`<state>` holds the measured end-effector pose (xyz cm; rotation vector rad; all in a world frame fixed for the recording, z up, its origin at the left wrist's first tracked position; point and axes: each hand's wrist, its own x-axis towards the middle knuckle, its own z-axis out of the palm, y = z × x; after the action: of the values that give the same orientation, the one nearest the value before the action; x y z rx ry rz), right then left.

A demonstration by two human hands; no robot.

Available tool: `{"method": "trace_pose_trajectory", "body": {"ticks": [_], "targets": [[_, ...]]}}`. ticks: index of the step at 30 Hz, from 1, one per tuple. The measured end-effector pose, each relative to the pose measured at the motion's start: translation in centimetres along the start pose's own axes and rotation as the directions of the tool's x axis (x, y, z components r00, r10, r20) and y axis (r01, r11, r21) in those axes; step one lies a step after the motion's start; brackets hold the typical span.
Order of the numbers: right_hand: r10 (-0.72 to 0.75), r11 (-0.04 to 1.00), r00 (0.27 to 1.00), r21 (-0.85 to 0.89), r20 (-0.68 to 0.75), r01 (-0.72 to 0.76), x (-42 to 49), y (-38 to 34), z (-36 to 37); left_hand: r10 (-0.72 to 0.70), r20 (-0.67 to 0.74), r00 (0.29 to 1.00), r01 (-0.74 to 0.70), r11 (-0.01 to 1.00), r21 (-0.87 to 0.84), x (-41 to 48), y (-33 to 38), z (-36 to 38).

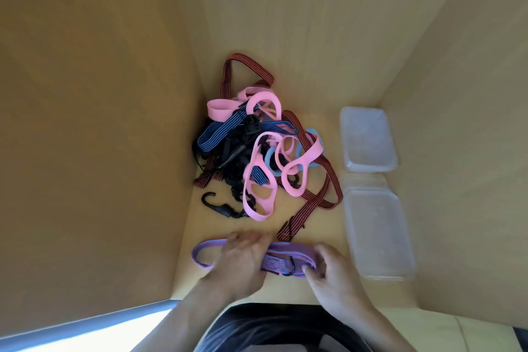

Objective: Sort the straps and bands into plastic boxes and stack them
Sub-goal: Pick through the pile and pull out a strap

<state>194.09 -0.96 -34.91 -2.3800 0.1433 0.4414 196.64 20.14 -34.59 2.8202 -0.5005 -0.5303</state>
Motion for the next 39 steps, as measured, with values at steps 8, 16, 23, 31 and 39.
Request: {"method": "trace_pose_trajectory", "body": {"ticks": [8,16,23,31,39], "targets": [[0.014,1.000,1.000,0.018,-0.007,-0.014,0.0,0.0,-0.3,0.004,-0.097,0.995,-0.023,0.981,-0.192,-0.3,-0.6,1.1],[-0.035,0.993,0.997,-0.109,0.071,0.043,-0.2,-1.0,-3.4,0.091,-0.103,0.991,-0.109,0.976,-0.191,-1.2,-1.1,0.3],[-0.210,0.972,0.972,-0.129,-0.105,0.196,4.4,-4.2,-5.9,0.078,-0.137,0.988,-0.112,0.958,-0.263,-0.8,-0.7,-1.4],[-0.117,0.870,0.991,-0.476,0.057,0.130,8.9,-4.1,-3.9,0.066,-0.127,0.990,-0.111,0.914,-0.389,-0.3,-1.3,-2.8],[-0.055,0.818,0.997,-0.570,0.045,0.070,10.6,-3.3,-3.0,0.020,-0.232,0.972,-0.129,0.875,-0.467,0.3,-2.0,-4.7]]}}
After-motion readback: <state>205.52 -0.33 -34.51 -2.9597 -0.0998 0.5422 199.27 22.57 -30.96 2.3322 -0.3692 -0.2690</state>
